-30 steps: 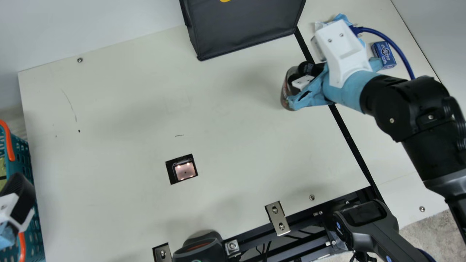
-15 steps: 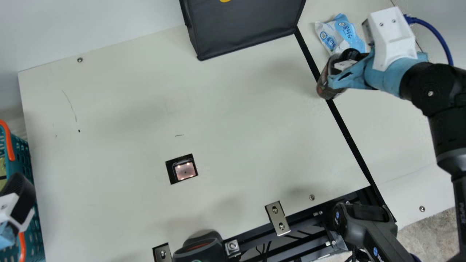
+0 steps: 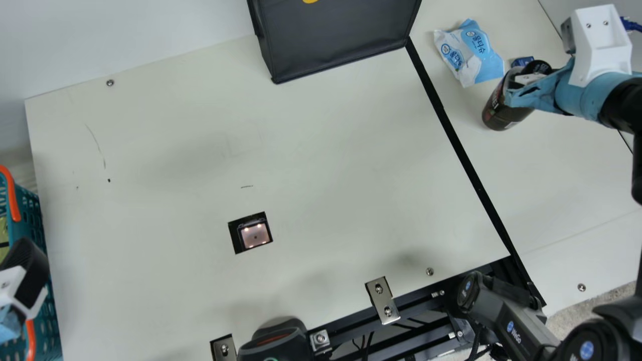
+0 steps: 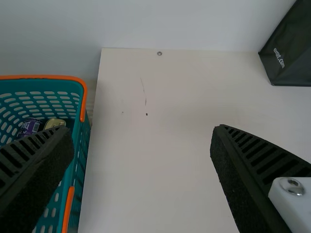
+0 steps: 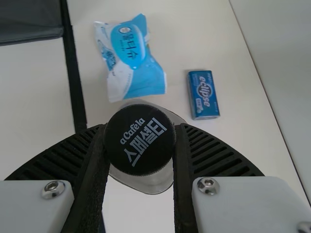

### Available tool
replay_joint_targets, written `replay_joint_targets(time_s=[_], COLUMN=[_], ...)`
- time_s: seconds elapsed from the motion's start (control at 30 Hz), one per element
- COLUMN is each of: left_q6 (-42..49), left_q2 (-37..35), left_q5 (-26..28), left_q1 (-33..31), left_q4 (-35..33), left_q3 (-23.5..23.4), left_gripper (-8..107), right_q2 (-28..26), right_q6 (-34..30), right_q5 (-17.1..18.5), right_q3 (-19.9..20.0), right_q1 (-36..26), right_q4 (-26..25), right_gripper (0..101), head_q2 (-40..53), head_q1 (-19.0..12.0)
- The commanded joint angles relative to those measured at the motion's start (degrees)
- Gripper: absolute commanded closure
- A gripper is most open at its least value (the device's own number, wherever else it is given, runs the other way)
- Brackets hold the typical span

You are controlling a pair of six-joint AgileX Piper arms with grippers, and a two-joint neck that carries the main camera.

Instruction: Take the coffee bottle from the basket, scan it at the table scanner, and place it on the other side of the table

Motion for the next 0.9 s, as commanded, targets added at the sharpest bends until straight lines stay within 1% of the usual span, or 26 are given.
replay_joint_targets(time_s=[0.0,0.2,0.37,0.7,0.87], left_q6=[0.0,0.0,0.0,0.0,0.0], left_q2=[0.0,0.0,0.0,0.0,0.0], left_q5=[0.0,0.0,0.0,0.0,0.0], left_q1=[0.0,0.0,0.0,0.0,0.0], left_q4=[0.0,0.0,0.0,0.0,0.0], left_q3=[0.0,0.0,0.0,0.0,0.0], left_gripper=[9,9,9,9,9], right_q2=[0.6,2.4,3.6,4.8,5.1], right_q6=[-1.9,-5.3,-7.2,-8.1,-7.9], right_q5=[0.2,-0.5,-1.7,-4.1,-4.7], right_q3=[-0.1,-0.1,0.3,1.5,1.8], right_q1=[-1.1,-2.6,-2.7,-1.5,-1.2], right_q4=[1.2,4.7,6.8,8.1,8.3], right_gripper=[101,101,101,101,85], head_q2=[-0.1,-0.1,-0.1,-0.1,-0.1], head_q1=[-1.5,-1.5,-1.5,-1.5,-1.5])
